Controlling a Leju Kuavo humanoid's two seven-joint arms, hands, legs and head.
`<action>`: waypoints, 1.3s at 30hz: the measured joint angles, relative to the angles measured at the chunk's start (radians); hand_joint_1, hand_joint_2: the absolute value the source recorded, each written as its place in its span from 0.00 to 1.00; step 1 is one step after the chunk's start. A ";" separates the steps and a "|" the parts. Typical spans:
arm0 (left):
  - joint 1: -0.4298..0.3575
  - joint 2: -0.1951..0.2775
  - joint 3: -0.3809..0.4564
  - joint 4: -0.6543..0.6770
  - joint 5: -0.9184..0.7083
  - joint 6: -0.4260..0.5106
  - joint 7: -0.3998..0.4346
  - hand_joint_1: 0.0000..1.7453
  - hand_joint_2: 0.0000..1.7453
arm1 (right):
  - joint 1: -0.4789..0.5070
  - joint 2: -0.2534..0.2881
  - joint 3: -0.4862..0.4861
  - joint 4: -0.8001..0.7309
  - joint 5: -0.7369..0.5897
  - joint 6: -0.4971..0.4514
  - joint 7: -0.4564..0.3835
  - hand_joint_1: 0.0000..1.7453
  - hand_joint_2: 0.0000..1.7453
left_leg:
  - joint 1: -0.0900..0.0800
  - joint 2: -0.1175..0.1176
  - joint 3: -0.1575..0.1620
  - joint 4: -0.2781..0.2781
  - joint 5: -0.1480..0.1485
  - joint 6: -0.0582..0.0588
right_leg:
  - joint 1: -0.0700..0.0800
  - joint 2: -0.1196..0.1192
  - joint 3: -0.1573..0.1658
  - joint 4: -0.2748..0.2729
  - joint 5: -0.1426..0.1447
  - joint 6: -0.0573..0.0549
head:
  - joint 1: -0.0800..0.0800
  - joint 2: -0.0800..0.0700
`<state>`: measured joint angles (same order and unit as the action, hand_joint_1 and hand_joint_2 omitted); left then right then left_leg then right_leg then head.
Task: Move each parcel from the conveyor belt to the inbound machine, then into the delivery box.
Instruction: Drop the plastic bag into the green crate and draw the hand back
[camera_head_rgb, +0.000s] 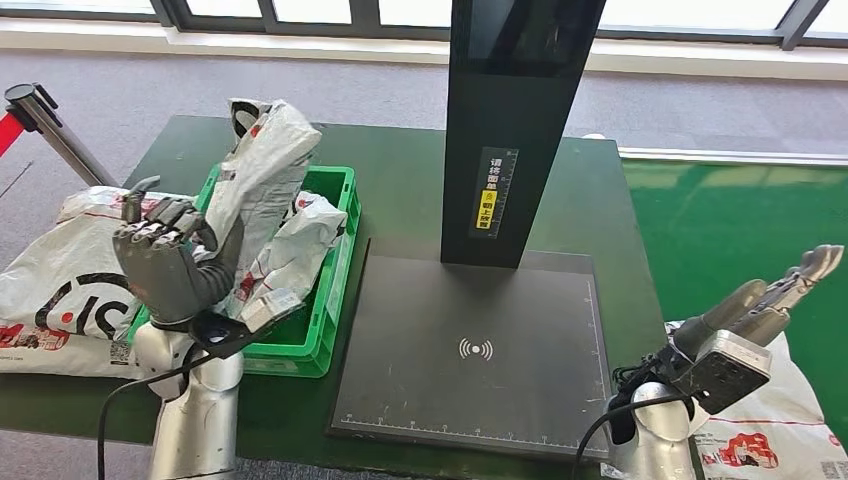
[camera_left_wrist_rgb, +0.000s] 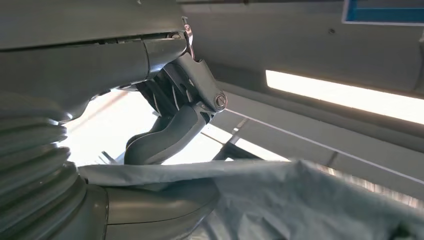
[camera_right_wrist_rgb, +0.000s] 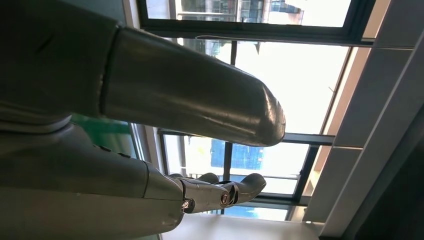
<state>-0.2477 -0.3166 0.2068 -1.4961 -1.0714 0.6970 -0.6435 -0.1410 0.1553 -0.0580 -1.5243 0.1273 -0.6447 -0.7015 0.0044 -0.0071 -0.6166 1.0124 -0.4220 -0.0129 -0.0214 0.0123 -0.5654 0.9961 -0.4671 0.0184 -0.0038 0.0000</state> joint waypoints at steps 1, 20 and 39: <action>-0.005 -0.001 0.032 0.002 0.006 0.000 -0.010 1.00 1.00 | 0.001 0.000 0.000 -0.002 0.001 0.002 0.000 0.00 0.00 | 0.000 0.000 0.000 0.000 0.000 0.000 | 0.000 0.000 0.000 0.000 0.000 0.000 | 0.000 0.000; -0.212 -0.012 0.311 0.615 -0.332 -0.002 0.364 0.00 0.00 | 0.027 0.000 -0.039 -0.040 0.011 0.061 0.000 0.00 0.00 | -0.001 -0.003 0.000 0.000 0.000 0.000 | -0.001 -0.003 0.001 -0.001 0.000 0.000 | 0.000 0.000; -0.174 0.024 0.113 0.629 0.521 -0.122 -0.059 0.00 0.00 | 0.032 -0.005 -0.070 -0.008 0.068 0.042 0.000 0.00 0.00 | -0.001 -0.013 0.002 0.000 0.004 0.003 | -0.001 -0.012 0.007 -0.001 -0.001 0.002 | 0.000 0.000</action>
<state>-0.4217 -0.2923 0.3202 -0.8671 -0.5505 0.5752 -0.7023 -0.1094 0.1498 -0.1278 -1.5319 0.1948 -0.6028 -0.7012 0.0036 -0.0200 -0.6151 1.0125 -0.4181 -0.0097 -0.0223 0.0000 -0.5581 0.9954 -0.4677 0.0203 -0.0036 0.0000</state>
